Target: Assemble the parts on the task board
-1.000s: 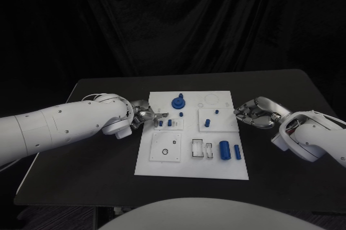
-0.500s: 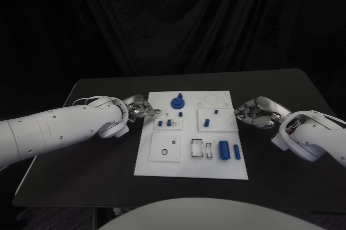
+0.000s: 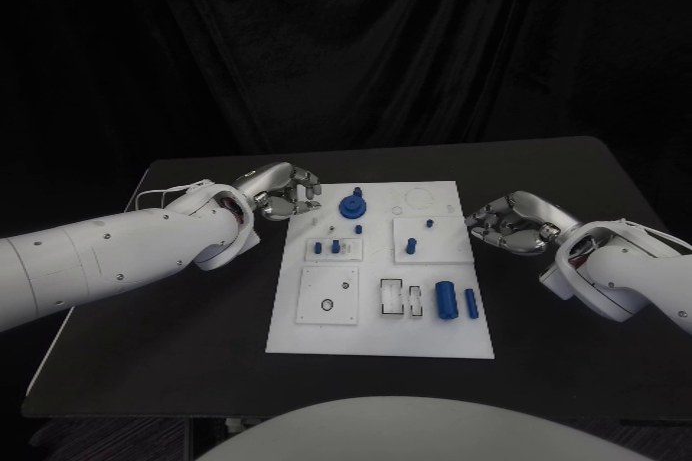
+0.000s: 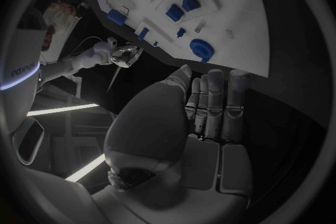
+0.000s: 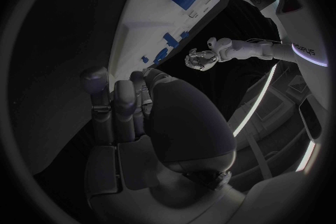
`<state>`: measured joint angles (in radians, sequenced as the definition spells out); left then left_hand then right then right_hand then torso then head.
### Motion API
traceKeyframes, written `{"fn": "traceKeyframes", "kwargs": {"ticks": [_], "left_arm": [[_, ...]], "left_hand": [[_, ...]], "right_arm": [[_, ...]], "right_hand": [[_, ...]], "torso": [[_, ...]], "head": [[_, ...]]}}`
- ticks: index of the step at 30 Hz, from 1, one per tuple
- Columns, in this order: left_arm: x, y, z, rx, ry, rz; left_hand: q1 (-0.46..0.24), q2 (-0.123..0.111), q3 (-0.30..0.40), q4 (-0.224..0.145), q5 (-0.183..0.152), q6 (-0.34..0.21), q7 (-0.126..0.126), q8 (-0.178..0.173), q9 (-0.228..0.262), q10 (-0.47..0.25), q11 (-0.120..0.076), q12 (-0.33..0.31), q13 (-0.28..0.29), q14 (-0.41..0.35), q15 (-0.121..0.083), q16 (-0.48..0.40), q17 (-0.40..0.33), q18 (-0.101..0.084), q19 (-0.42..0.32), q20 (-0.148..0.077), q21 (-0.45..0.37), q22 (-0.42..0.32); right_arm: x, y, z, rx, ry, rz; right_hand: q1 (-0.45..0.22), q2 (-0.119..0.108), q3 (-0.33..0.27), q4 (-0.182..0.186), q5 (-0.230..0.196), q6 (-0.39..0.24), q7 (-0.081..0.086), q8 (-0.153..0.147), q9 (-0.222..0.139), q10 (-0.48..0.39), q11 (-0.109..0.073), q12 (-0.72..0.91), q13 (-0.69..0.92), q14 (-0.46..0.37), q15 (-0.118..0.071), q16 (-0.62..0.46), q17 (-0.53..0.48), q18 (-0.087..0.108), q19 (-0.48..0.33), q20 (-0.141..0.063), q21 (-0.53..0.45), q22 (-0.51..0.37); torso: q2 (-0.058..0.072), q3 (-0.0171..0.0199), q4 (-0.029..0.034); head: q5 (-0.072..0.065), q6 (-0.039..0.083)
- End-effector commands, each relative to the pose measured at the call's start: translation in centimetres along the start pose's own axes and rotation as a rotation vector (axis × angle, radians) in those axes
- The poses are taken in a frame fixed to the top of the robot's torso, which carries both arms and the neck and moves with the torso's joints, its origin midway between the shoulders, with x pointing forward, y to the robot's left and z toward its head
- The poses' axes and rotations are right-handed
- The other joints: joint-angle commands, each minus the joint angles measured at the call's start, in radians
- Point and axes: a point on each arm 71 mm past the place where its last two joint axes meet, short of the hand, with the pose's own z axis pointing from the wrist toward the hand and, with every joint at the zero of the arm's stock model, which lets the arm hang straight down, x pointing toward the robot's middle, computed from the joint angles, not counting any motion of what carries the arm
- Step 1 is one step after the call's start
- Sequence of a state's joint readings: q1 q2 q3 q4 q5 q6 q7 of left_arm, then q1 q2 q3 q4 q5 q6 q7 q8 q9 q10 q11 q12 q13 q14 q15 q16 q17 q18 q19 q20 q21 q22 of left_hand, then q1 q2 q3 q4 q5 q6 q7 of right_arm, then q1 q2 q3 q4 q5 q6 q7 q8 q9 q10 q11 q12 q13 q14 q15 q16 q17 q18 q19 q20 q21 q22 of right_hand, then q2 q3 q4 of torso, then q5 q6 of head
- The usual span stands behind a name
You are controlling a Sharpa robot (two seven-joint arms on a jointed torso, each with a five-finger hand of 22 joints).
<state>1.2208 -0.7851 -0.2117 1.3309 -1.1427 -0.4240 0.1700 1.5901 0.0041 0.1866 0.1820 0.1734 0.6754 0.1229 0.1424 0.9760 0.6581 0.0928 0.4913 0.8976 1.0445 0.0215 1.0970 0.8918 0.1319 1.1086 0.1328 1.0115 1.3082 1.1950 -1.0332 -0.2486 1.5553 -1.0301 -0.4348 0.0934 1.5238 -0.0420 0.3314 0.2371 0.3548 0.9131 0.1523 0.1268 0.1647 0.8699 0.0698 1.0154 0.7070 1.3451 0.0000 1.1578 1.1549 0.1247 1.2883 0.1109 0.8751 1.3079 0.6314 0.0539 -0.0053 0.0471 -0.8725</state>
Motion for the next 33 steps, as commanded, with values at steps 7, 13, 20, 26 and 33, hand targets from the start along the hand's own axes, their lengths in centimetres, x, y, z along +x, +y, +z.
{"fn": "traceKeyframes", "kwargs": {"ticks": [7, 13, 20, 26, 33], "left_arm": [[2.0, -1.8, 1.4, 0.309, 0.139, 0.4], [3.2, -2.8, 2.1, 0.405, 0.159, 0.554], [3.9, -3.4, 3.2, 0.4, 0.17, 0.598], [4.3, -3.7, 3.9, 0.385, 0.178, 0.61], [4.5, -4.2, 4.5, 0.38, 0.15, 0.614]], "left_hand": [[0.033, -0.104, 0.106, -0.036, 0.007, 0.021, -0.116, -0.079, -0.227, -0.042, -0.034, -0.162, -0.277, 0.164, -0.04, 0.045, 0.006, -0.011, 0.118, -0.046, 0.043, 0.067], [0.018, -0.112, 0.111, -0.045, -0.002, 0.071, -0.177, -0.077, -0.309, -0.013, -0.072, -0.153, -0.344, 0.189, -0.059, 0.085, 0.029, -0.013, 0.134, -0.054, 0.032, 0.069], [-0.018, -0.113, 0.108, -0.034, -0.016, 0.131, -0.139, -0.07, -0.358, 0.019, -0.064, -0.143, -0.389, 0.196, -0.055, 0.104, 0.027, -0.016, 0.152, -0.055, 0.031, 0.075], [-0.04, -0.114, 0.102, -0.024, -0.026, 0.139, -0.134, -0.077, -0.382, 0.037, -0.057, -0.135, -0.404, 0.2, -0.051, 0.112, 0.027, -0.017, 0.161, -0.053, 0.031, 0.078], [-0.051, -0.114, 0.099, -0.02, -0.025, 0.135, -0.135, -0.08, -0.395, 0.043, -0.052, -0.131, -0.41, 0.206, -0.049, 0.119, 0.032, -0.018, 0.169, -0.053, 0.036, 0.082]], "right_arm": [[-0.1, 0.1, -0.1, -0.012, -0.02, 0.004], [0.0, 0.1, -0.1, -0.009, -0.016, 0.004], [0.1, 0.1, 0.0, -0.01, -0.013, 0.004], [0.1, 0.1, 0.0, -0.007, -0.012, 0.005], [0.1, 0.1, 0.0, -0.006, -0.01, 0.005]], "right_hand": [[0.004, -0.001, 0.004, 0.002, 0.006, 0.01, 0.0, -0.002, -0.001, -0.004, 0.001, -0.002, 0.0, -0.007, 0.002, -0.003, 0.0, 0.006, -0.001, -0.004, -0.001, 0.046], [0.004, -0.001, 0.005, 0.002, 0.008, 0.01, 0.0, -0.002, -0.001, -0.005, 0.001, -0.003, -0.002, -0.007, 0.002, -0.004, 0.0, 0.007, -0.002, -0.004, -0.002, 0.046], [0.004, -0.001, 0.005, 0.002, 0.008, 0.01, 0.0, -0.002, -0.001, -0.005, 0.001, -0.003, -0.002, -0.007, 0.002, -0.004, 0.0, 0.007, -0.002, -0.004, -0.002, 0.046], [0.004, -0.001, 0.005, 0.002, 0.008, 0.01, 0.0, -0.002, -0.001, -0.005, 0.001, -0.003, -0.002, -0.007, 0.002, -0.004, 0.0, 0.007, -0.002, -0.004, -0.002, 0.046], [0.004, -0.001, 0.006, 0.002, 0.009, 0.01, 0.0, -0.003, -0.001, -0.005, 0.001, -0.002, -0.001, -0.007, 0.002, -0.002, 0.001, 0.007, -0.002, -0.004, -0.002, 0.046]], "torso": [[0.003, 0.0006, -0.0011], [0.003, -0.0009, 0.0008], [0.003, -0.0036, -0.002], [0.002, -0.0029, -0.0019], [0.0, -0.0004, 0.0002]], "head": [[0.002, 0.0], [0.002, 0.0], [0.005, 0.0], [0.001, 0.0], [-0.005, 0.0]]}}
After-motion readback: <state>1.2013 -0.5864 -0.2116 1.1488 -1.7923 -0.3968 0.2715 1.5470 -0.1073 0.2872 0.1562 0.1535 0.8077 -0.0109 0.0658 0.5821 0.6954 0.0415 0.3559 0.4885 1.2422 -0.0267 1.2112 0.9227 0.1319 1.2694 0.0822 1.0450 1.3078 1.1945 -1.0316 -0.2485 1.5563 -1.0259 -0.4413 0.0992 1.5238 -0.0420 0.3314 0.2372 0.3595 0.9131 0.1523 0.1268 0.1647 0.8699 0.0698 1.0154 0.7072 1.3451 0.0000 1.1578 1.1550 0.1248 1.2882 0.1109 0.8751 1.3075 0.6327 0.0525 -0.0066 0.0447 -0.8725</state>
